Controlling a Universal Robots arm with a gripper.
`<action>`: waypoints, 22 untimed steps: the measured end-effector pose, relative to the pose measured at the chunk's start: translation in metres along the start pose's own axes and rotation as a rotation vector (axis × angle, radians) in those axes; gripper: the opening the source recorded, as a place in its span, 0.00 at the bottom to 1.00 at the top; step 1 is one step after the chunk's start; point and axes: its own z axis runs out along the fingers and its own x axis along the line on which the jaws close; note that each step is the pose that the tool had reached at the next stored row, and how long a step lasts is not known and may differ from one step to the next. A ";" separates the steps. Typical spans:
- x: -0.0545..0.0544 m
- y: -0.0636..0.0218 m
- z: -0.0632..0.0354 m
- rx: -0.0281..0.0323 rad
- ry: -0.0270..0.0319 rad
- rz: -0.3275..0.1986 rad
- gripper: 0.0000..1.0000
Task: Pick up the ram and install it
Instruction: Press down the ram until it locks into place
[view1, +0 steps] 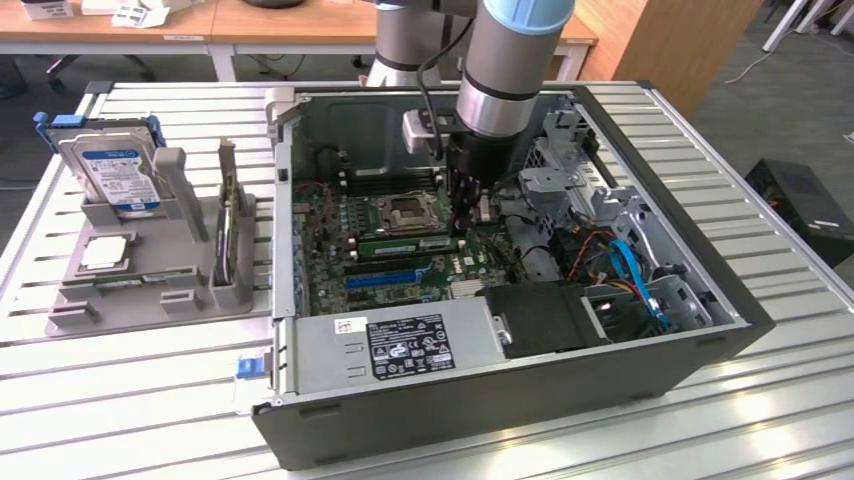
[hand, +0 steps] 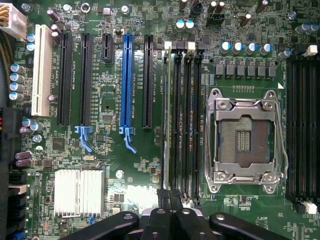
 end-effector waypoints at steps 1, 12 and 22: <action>0.000 0.0000 0.0003 -0.0001 0.0004 0.000 0.11; 0.000 -0.0001 0.0023 -0.0003 0.0007 0.000 0.11; 0.000 -0.0001 0.0027 -0.0002 0.0004 0.000 0.11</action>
